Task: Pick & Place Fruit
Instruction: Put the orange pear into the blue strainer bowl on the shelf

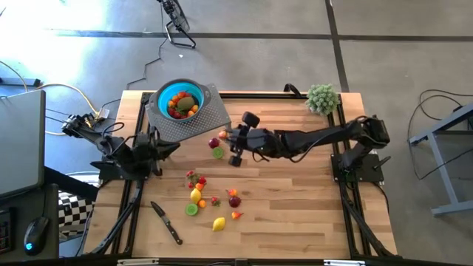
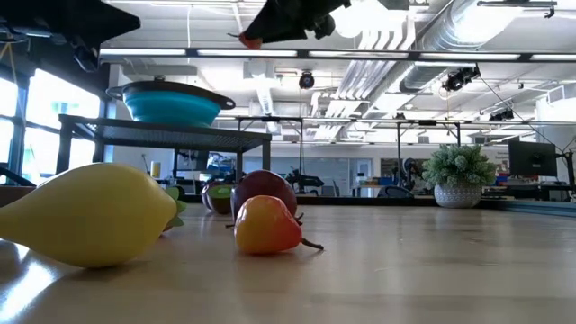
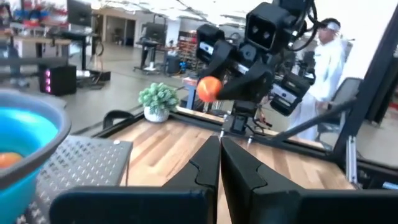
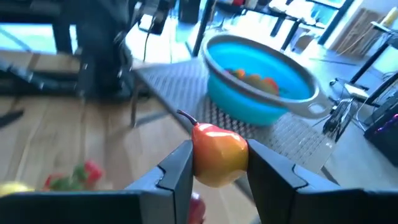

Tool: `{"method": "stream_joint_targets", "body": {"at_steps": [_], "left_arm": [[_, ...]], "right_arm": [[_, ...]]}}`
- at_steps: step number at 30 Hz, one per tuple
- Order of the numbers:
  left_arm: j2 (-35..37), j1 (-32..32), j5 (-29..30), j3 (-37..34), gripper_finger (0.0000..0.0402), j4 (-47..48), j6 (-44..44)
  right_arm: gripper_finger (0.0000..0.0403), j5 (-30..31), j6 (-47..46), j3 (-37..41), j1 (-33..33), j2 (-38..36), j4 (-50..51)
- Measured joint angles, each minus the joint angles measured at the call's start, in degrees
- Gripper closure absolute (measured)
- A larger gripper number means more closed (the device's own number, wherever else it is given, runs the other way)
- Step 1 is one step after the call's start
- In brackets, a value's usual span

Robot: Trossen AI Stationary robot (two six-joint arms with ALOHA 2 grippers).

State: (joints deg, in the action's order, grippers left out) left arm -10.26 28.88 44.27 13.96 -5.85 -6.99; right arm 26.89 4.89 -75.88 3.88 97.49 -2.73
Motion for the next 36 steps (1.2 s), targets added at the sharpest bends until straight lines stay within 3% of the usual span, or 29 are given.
{"method": "stream_joint_targets", "body": {"at_steps": [4, 13, 22, 26, 36], "left_arm": [[0.0, 0.0, -0.5, 0.0, 0.0391, 0.1, -1.0], [0.0, 0.0, -4.3, 0.0, 0.0391, -0.2, 3.7], [-0.6, 0.0, -4.2, 0.0, 0.0384, -0.6, 3.5], [-1.8, 0.0, -2.9, 0.0, 0.0342, -1.6, 3.5], [-7.8, 0.0, -2.7, 0.0, 0.0183, -6.8, 3.8]], "right_arm": [[0.0280, -0.9, 0.8, 0.0, -1.1, 0.0, -3.7], [0.0280, -11.1, 1.7, 0.0, -2.5, 0.0, -7.4], [0.0279, -12.1, 5.2, 0.0, -2.6, 0.0, -7.4], [0.0280, -12.2, 5.9, 0.0, -2.8, 0.0, -7.9], [0.0279, -12.1, 5.9, 0.0, -2.9, 0.0, -8.3]]}}
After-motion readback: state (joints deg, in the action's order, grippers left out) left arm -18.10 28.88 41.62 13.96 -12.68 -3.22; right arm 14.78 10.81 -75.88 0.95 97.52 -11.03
